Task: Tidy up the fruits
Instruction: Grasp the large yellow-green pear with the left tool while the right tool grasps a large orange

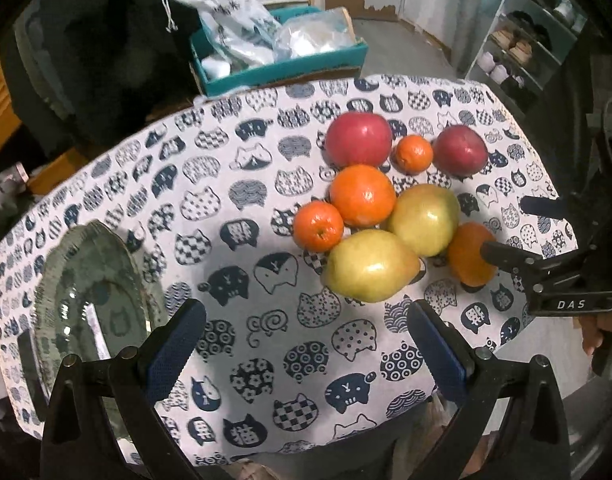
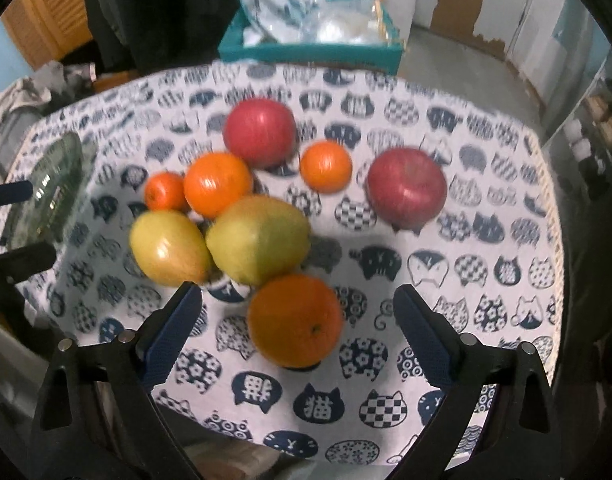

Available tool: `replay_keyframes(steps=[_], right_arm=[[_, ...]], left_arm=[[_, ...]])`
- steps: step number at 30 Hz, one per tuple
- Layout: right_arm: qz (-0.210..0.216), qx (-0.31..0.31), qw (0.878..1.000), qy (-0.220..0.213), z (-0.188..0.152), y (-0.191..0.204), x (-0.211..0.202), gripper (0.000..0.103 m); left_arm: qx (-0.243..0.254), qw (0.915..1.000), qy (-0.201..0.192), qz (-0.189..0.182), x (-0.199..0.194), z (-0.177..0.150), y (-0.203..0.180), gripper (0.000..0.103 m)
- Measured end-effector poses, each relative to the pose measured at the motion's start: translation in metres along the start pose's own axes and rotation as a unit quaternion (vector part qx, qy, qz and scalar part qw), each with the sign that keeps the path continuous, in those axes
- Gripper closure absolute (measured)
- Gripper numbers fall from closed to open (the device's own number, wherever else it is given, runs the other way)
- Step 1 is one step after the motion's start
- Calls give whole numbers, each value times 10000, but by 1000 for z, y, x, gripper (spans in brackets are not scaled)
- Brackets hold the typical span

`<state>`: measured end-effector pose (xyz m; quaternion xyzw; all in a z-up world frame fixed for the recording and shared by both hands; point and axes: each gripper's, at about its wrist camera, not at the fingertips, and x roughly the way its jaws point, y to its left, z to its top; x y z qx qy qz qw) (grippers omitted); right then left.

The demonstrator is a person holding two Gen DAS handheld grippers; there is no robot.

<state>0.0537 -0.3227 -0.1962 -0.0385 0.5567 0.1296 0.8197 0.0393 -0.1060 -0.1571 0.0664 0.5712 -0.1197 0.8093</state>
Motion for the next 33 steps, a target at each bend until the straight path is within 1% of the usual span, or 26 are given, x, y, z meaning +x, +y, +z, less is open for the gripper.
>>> replay_keyframes(steps=[4,7,13,15,17,18,20,25,27,33], right_arm=[[89,114,9996,239,-5,-5,19,6],[132,81,9989,450,-6,-2,33,12],[92,35,9980,628,-8,-1,53,14],[134,65,9975,691,-8,0,60,22],[201,71,9968,775,-10,1,67,25],[215,67,9966,789,-10,2,70,29],[256,44,9963,819,-11,3,74,32],[243,87,9966,782,-10,2,75,34],[232,153,9967,761,-14,-9,67,34],[138,439,9967,668,-11,-31,62,34]], left_arm=[[-23,10000,93,15,13,-1,-3,1],[-91,9998,181,-38,21,-2,-5,1],[-241,9991,315,-114,37,0,-11,1],[-260,9989,351,-157,40,1,-14,1],[-253,9989,368,-168,44,2,-18,1],[-239,9989,365,-188,45,4,-20,1],[-217,9989,358,-207,48,6,-24,1],[-241,9986,405,-257,60,11,-30,1],[-288,9982,447,-278,66,13,-31,1],[-272,9973,594,-322,83,15,-40,1]])
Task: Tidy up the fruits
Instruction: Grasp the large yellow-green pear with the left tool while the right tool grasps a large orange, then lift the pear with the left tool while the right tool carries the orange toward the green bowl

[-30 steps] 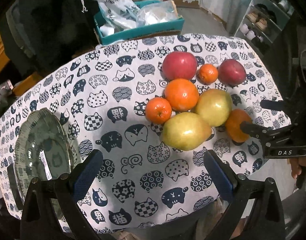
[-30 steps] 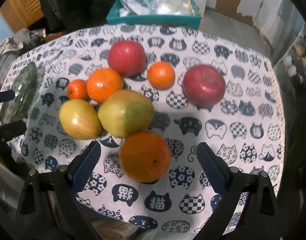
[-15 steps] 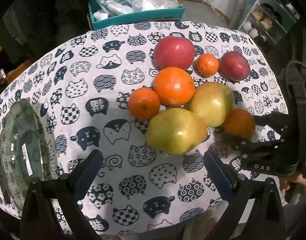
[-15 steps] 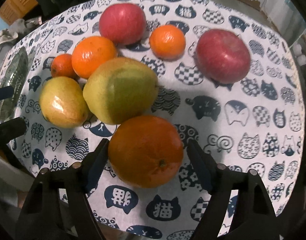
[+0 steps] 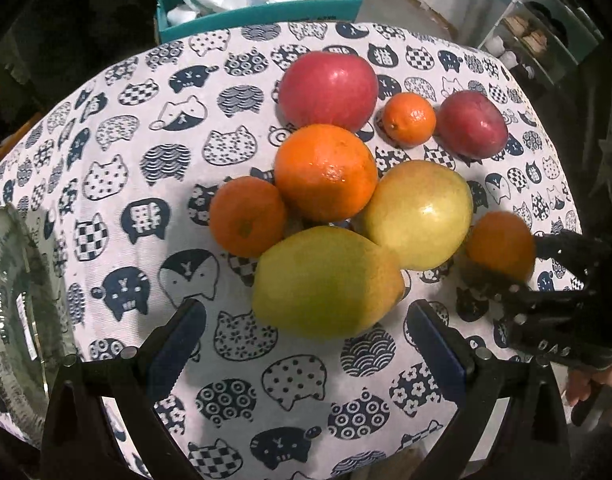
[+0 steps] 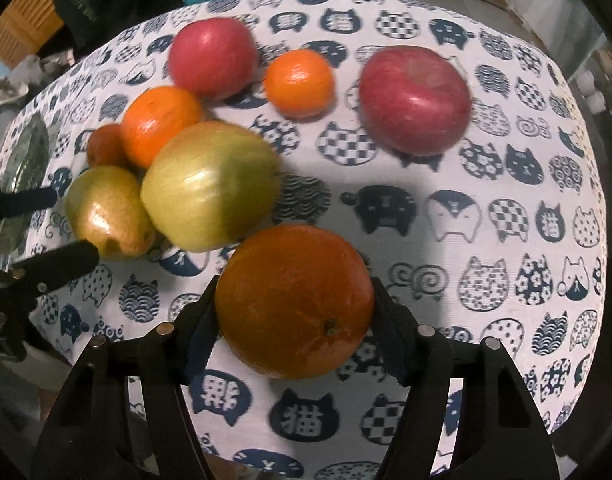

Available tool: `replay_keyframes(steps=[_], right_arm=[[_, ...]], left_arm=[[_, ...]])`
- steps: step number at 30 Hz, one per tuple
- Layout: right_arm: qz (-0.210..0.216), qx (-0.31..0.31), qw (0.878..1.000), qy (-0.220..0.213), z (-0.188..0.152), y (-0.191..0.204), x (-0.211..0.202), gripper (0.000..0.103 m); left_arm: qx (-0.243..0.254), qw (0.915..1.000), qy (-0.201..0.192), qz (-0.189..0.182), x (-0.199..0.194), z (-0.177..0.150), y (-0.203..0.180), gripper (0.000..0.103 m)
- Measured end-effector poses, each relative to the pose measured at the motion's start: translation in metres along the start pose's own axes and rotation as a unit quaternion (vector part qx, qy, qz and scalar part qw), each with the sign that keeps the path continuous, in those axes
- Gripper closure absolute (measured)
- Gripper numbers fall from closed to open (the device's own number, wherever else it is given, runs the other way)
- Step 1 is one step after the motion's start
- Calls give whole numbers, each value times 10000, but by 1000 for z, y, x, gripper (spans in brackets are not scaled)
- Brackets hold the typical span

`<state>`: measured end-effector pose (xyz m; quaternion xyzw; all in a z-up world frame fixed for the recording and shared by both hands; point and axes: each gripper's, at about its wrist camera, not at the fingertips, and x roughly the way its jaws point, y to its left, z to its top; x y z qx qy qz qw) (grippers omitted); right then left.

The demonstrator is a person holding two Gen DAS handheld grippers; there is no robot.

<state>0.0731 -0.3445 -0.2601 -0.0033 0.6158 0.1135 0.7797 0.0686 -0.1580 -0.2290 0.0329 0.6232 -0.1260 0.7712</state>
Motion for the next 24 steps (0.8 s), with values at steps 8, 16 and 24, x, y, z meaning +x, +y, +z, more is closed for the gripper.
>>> replay_keyframes(steps=[8,16,24], right_arm=[[-44,178,9997,-149,3,-16,-10,34],[-101,243,9993,-247,3,-21,-19,34],[-170,248,9988,-382,3,-17,-32,34]], left_arm=[[116,9998,129,49,24,10,-13,1],[125,9993,312,-173,44,18,-21,15],[223,9997,4,-101,35,9,-12,15]])
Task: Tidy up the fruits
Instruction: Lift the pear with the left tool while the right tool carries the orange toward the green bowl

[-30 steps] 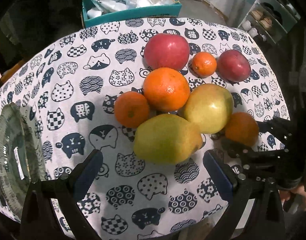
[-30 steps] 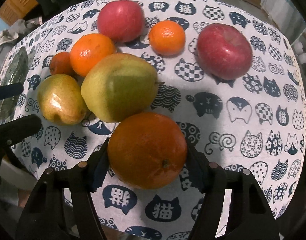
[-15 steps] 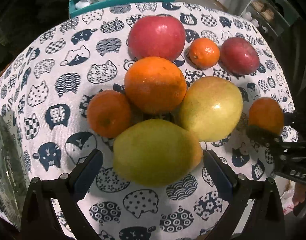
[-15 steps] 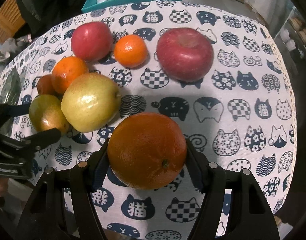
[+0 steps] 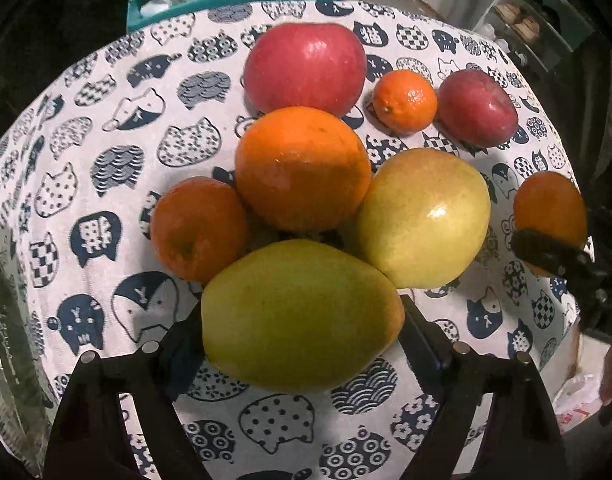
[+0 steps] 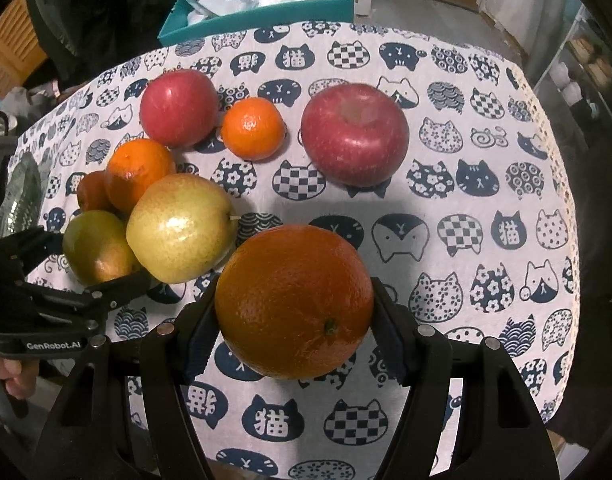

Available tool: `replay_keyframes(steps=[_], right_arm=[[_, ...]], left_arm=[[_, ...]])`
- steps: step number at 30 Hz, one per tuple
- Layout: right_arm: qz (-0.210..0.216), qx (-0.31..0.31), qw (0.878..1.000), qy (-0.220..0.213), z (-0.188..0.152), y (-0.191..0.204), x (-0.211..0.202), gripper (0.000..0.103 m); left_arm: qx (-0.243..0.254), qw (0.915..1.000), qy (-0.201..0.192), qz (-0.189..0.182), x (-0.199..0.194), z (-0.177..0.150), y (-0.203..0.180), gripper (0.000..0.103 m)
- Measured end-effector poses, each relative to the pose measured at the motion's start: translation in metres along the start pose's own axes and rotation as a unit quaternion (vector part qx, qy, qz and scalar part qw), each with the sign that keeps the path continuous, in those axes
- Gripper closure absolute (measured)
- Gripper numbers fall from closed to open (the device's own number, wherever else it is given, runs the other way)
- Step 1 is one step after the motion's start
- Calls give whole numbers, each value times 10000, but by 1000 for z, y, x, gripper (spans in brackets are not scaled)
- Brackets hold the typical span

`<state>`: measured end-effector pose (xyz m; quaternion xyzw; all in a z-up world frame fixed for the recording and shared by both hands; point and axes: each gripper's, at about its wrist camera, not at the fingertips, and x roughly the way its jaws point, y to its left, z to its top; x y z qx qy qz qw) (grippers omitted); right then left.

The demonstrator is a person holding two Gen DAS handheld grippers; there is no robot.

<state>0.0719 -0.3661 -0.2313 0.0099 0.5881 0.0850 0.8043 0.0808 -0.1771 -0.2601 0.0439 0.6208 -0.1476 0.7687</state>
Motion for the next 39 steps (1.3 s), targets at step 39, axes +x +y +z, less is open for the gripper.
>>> replay_keyframes(steps=[39], right_arm=[[330,-265,9662,-2544,29,72,-196,34]], left_arm=[[-189,9747,-2201,345,-208,-24,36,15]])
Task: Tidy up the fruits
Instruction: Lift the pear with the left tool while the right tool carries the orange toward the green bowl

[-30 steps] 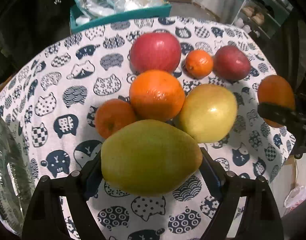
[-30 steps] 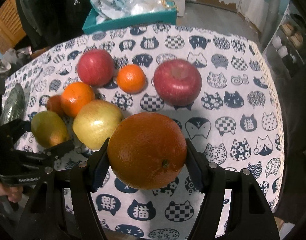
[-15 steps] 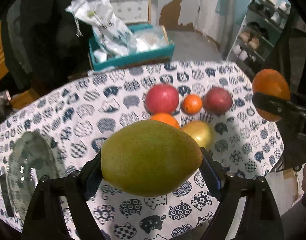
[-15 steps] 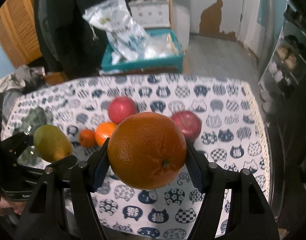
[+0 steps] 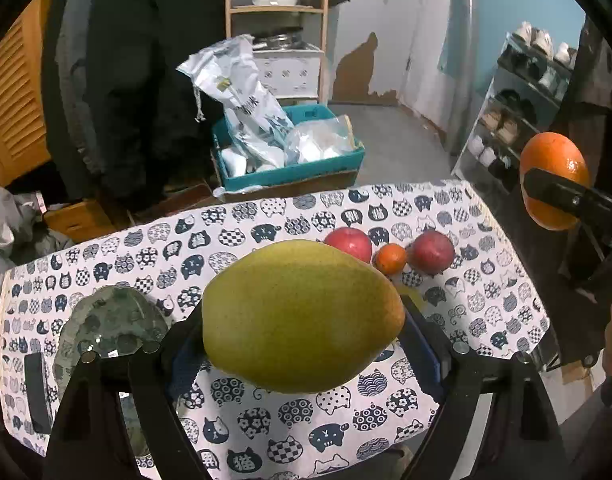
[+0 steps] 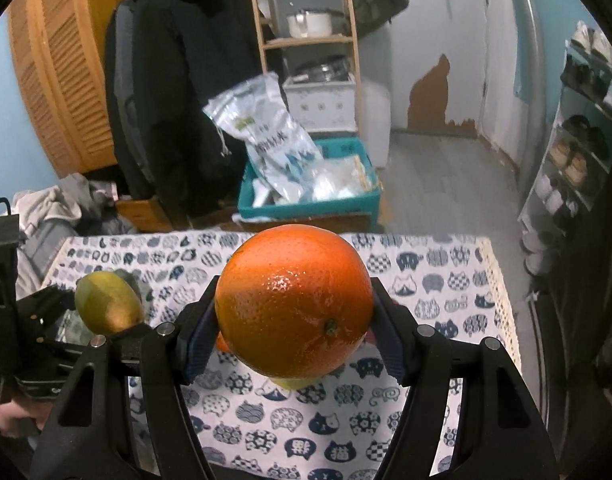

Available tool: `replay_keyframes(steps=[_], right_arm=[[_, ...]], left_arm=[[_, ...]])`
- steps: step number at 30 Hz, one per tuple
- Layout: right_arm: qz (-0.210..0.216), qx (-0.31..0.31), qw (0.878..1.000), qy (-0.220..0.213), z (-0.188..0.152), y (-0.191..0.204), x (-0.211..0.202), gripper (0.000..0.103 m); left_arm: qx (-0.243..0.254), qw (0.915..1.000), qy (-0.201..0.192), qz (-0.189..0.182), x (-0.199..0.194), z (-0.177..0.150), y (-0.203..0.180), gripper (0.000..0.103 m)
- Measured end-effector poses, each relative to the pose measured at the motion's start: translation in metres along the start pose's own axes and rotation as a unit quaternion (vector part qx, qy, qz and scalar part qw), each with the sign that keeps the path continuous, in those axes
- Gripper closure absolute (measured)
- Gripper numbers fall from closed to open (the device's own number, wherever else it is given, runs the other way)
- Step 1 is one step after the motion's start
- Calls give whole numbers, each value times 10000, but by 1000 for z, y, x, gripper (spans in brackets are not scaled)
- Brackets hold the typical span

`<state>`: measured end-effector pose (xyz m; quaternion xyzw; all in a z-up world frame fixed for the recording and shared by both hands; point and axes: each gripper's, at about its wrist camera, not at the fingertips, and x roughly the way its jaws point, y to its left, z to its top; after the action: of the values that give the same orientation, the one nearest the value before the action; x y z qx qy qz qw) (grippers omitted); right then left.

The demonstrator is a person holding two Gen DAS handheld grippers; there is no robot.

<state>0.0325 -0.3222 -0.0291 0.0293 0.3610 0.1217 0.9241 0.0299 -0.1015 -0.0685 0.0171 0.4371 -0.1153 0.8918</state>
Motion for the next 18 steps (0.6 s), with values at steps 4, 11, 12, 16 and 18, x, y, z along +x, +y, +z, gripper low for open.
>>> replay_keyframes(steps=[4,11,12,16,18], right_arm=[[89,-66,9998,-146,9,14,-8,34],[160,-220,9993,-268,17,35,-10,34],[174,-241,9992,-272,18,39,-10,34],[230,-326,9988,-292,22,53,-8,34],[253,-387,9985,-290,24,62,-7,34]], left_arm=[[-77,9999,-140,11,-15,2,10,15],[-134,9988,-435,157,-42,5,30,15],[-153,9987,-451,164,-44,5,33,15],[-198,9979,-555,250,-54,5,44,15],[-221,9973,-622,318,-58,4,52,15]])
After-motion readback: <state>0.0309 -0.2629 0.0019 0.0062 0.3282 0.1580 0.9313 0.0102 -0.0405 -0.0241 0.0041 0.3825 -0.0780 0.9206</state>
